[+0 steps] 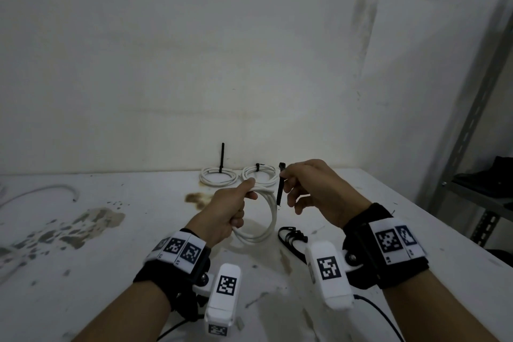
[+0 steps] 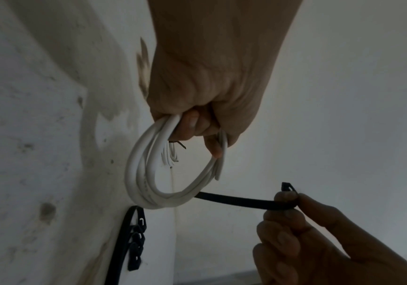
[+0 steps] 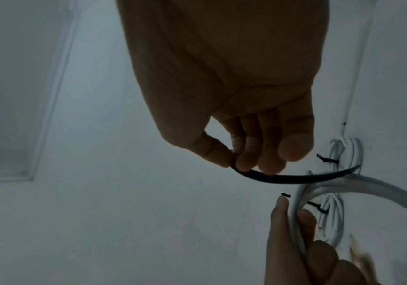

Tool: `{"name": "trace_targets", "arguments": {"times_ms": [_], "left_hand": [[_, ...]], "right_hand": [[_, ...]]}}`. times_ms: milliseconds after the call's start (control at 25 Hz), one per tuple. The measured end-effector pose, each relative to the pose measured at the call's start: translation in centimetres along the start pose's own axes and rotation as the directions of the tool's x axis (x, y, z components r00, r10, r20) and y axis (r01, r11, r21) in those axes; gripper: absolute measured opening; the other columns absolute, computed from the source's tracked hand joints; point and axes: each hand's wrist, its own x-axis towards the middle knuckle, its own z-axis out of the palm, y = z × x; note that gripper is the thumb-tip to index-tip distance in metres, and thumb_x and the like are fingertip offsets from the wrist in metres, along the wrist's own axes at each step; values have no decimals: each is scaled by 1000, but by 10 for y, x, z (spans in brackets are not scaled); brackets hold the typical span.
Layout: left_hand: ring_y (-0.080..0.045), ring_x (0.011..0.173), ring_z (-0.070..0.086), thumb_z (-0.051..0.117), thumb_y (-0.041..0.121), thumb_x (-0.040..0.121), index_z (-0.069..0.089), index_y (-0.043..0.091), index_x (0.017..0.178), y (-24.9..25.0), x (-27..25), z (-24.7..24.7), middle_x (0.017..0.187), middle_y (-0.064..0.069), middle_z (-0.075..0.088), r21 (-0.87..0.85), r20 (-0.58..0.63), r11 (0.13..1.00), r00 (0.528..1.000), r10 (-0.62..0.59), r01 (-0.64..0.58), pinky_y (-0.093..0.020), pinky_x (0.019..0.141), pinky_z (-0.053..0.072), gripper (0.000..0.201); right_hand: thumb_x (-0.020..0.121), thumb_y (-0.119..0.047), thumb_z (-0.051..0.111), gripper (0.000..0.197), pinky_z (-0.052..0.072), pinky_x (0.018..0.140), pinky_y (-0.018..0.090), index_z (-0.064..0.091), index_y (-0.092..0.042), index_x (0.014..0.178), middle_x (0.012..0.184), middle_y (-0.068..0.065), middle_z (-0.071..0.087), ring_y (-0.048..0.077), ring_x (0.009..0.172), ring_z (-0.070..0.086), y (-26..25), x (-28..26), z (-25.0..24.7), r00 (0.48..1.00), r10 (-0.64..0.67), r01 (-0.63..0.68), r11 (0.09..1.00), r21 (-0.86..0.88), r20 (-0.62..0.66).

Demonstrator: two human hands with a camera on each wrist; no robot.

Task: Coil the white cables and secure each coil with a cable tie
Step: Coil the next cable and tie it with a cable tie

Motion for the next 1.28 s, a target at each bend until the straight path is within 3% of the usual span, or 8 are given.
{"name": "trace_targets", "arguments": {"times_ms": [320,440,560,680,800,960,1120,1280], "left_hand": [[-10,43,16,61,54,90,61,7,90,-2,-7,-6,52,5,19,-12,20,1000,1000,-10,11,-22,41,16,47],[-10,43,16,59,60,88,56,9,84,0,-14,-5,52,4,19,7,41,1000,999,-1,1,-22,41,16,51],[-9,41,18,54,65,88,51,11,74,5,-18,-8,49,5,21,52,28,998,999,25,-26,-22,41,17,55],[-9,38,20,53,63,90,49,12,72,10,-21,-20,46,6,23,76,-17,997,999,33,-32,-22,41,18,54],[-10,39,20,48,58,95,61,5,79,16,-27,-40,45,5,24,70,-52,996,997,55,-52,-22,41,18,57],[-9,40,19,45,52,99,65,5,100,22,-35,-74,46,6,22,29,-90,999,995,44,-41,-22,41,17,51],[-9,41,19,62,39,92,70,16,105,29,-45,-122,51,6,21,-20,-205,992,971,119,-126,-22,40,17,27],[-9,38,19,63,34,93,75,17,101,45,-52,-174,50,6,19,-89,-369,966,909,195,-244,-20,37,18,22]], "right_hand": [[95,-10,52,21,42,46,31,60,-3,76,64,8,53,22,51,48,2,-5,9,998,-40,35,994,101,40],[99,-8,56,15,51,53,33,63,-3,86,75,10,62,22,64,57,15,-1,15,984,-144,138,988,66,102],[95,-8,64,14,52,62,31,64,-10,81,72,-2,62,17,68,57,30,8,25,958,-260,270,960,-72,118],[91,-17,70,9,46,66,21,68,-22,83,85,-5,61,16,67,54,39,19,44,924,-382,368,889,-273,3],[90,-20,71,9,45,68,12,68,-28,87,103,-1,60,12,72,58,39,26,65,893,-445,405,859,-312,-67],[92,-17,67,5,49,71,24,69,-20,89,95,-1,69,18,76,60,33,35,103,861,-509,486,825,-287,-6],[92,-18,66,5,47,66,18,68,-20,88,96,-3,67,11,70,59,21,43,156,871,-491,482,852,-202,5],[91,-21,68,5,43,71,8,69,-25,92,103,-6,58,-2,82,56,0,48,205,824,-562,564,806,-177,66]]}}
